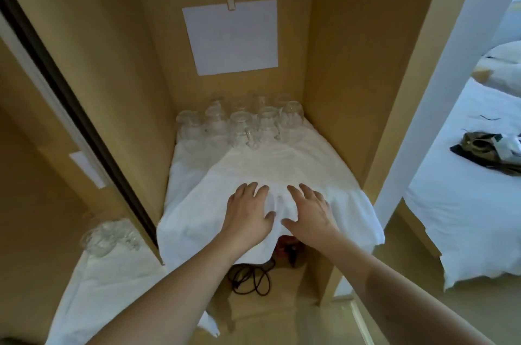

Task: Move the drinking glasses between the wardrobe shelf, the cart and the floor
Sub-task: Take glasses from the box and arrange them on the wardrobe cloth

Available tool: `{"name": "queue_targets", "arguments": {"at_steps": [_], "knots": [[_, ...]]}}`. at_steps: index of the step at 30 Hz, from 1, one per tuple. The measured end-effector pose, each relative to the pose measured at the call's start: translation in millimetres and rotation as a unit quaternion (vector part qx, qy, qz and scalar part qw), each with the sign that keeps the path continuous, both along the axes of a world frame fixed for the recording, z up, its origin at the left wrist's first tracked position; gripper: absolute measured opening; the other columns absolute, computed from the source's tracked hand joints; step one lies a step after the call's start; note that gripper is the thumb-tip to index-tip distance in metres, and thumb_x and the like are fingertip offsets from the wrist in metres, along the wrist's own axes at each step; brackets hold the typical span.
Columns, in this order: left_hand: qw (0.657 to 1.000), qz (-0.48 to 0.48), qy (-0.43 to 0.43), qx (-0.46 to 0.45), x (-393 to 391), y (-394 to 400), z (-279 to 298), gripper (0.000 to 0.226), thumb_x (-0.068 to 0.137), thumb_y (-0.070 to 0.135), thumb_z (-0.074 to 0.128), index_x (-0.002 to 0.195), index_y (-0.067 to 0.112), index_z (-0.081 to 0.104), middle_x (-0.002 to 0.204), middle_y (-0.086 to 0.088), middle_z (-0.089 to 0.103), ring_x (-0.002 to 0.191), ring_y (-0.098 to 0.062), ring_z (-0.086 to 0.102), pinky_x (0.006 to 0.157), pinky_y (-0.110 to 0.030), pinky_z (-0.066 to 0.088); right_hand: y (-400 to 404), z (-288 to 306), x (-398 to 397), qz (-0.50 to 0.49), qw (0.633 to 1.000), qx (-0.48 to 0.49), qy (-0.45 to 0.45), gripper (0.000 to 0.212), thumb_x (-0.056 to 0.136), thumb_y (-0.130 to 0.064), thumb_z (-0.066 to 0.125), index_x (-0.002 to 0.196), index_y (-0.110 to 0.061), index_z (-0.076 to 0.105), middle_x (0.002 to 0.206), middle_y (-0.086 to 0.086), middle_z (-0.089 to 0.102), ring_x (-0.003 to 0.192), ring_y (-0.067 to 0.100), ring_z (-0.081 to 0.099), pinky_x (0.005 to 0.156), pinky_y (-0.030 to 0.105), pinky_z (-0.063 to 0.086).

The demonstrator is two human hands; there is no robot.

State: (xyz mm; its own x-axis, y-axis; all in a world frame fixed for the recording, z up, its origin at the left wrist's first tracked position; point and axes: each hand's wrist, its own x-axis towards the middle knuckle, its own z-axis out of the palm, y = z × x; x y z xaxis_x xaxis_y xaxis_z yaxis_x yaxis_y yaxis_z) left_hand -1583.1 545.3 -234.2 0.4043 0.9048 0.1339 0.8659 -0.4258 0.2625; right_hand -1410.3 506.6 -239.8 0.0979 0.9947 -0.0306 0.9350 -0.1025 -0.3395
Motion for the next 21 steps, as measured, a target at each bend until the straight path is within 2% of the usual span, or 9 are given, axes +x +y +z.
{"name": "queue_targets", "arguments": {"at_steps": [10,15,21], "knots": [[0.992,0.105,0.030,-0.064,-94.1,-84.4,-25.6,0.067,0.096,0.045,0.059,0.154,0.021,0.036,0.160,-0.008,0.033,0.149,-0.029,0.024,0.121,-0.041,0.026,-35.4,-40.4,-82.6,0.078,0.995,-0.038,0.057,0.084,0.090,-0.052,0.065,0.158,-0.029,0.021,0.164,0.006,0.024,0.146,0.035,0.029,0.116,0.048,0.033],[0.988,0.147,0.011,-0.054,-145.0,-99.3,-27.6,0.067,0.096,0.045,0.060,0.154,0.020,0.036,0.161,-0.008,0.033,0.149,-0.027,0.024,0.120,-0.039,0.027,-51.2,-39.7,-133.8,0.116,0.992,-0.045,0.034,0.083,0.090,-0.054,0.064,0.158,-0.030,0.022,0.164,0.005,0.024,0.147,0.034,0.029,0.116,0.047,0.032],[0.989,0.147,-0.008,-0.025,-214.6,-98.7,-21.7,0.063,0.095,0.046,0.060,0.150,0.021,0.041,0.157,-0.007,0.038,0.145,-0.028,0.029,0.116,-0.042,0.031,-45.2,-29.8,-203.4,0.116,0.993,-0.030,0.022,0.080,0.091,-0.051,0.063,0.157,-0.029,0.024,0.163,0.005,0.025,0.144,0.033,0.032,0.115,0.045,0.034]]}}
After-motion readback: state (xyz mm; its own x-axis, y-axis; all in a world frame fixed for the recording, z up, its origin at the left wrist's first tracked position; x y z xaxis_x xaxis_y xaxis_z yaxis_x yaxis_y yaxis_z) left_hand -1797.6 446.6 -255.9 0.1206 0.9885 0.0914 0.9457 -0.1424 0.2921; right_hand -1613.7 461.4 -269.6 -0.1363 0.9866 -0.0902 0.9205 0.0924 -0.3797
